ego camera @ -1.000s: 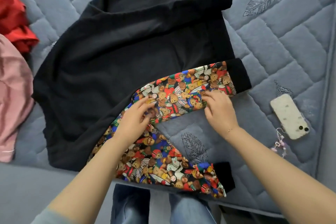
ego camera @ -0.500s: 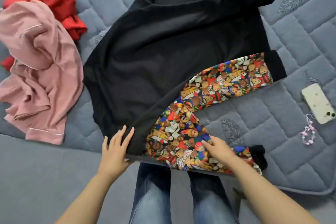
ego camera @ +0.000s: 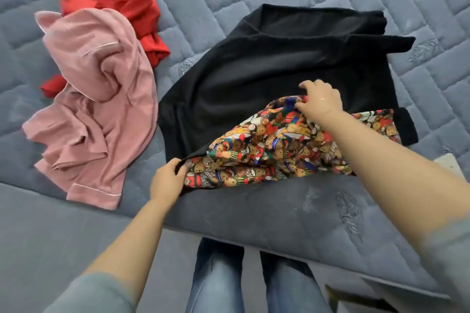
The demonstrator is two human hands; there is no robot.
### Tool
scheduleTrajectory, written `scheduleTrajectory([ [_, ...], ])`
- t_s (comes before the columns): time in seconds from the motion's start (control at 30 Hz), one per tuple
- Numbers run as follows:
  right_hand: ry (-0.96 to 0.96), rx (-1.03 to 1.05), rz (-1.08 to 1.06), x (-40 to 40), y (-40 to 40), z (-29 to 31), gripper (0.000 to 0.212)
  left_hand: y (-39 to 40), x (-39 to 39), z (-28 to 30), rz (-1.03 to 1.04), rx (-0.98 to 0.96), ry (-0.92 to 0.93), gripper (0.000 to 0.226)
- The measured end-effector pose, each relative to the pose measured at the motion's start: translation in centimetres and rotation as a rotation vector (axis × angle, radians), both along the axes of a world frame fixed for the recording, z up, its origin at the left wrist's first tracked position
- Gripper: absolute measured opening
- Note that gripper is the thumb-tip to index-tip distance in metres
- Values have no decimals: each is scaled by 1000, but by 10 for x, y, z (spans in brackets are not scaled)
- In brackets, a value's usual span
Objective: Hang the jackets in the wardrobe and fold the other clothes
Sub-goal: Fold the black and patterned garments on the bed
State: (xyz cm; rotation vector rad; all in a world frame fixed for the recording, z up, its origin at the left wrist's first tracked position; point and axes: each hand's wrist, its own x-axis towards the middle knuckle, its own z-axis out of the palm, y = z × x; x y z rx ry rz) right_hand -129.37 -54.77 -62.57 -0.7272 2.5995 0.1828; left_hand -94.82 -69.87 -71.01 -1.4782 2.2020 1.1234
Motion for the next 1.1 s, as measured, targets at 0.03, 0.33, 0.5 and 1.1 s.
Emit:
scheduleTrajectory([
  [0.03,29,-15,17,2,-10,-3,51,3,0,-4,21,23,-5,22],
  [0.33,-578,-696,-1112,148,64,-33,19,41,47,8,432,-91,37,27],
  [0.5,-922,-705,-1549,185,106,-63,32,67,41,18,1006,594,368,30],
  [1.1,-842,-972,-1747,127,147,-65,32,54,-9,25,912,-41,50,40],
])
